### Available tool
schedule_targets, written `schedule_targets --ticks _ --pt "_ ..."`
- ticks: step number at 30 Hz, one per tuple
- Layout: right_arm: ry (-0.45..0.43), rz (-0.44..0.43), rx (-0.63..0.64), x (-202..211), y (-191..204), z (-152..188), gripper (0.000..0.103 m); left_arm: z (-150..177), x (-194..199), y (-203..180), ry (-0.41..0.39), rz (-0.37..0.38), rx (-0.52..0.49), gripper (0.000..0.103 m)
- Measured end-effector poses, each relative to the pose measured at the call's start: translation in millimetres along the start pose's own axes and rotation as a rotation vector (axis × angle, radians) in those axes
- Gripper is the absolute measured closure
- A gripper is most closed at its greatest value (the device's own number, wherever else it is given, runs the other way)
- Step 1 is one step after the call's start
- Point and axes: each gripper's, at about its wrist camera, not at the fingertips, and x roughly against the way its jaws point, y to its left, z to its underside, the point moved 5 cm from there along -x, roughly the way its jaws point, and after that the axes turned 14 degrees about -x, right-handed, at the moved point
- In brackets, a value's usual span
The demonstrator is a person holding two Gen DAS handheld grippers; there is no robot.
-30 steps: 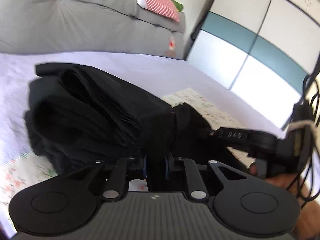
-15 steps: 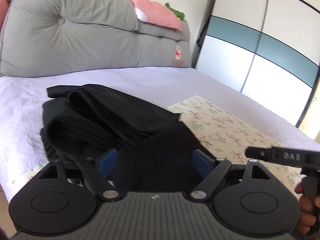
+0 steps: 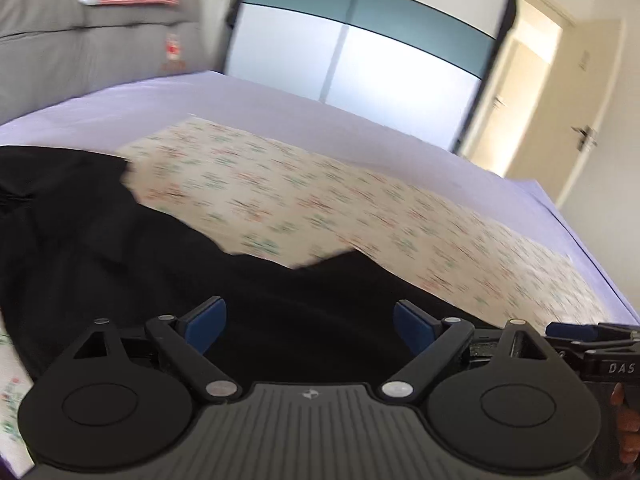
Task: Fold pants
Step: 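Move both open grippers over the black trousers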
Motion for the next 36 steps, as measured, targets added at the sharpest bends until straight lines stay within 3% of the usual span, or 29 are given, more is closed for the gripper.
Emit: schedule_targets --ticks 11,19,28,31,36 --pt "-0.023 0.128 -0.099 100 -129 33 0.020 20 -17 -115 0.080 0.195 -0.068 0.000" --pt "-0.047 0.161 -0.172 157 -208 60 0.019 44 -21 -186 0.108 0.296 -0.101 0.000" --pt "-0.089 0.311 -0.282 226 -304 71 0.019 61 -33 -276 0.139 0.431 -0.188 0.000" --pt "-0.071 0.334 -0.332 236 -329 79 0.019 66 -33 -300 0.138 0.471 -0.210 0.000" --pt "0.021 0.294 -0.400 232 -353 98 0.023 81 -33 -321 0.151 0.512 -0.249 0.000"
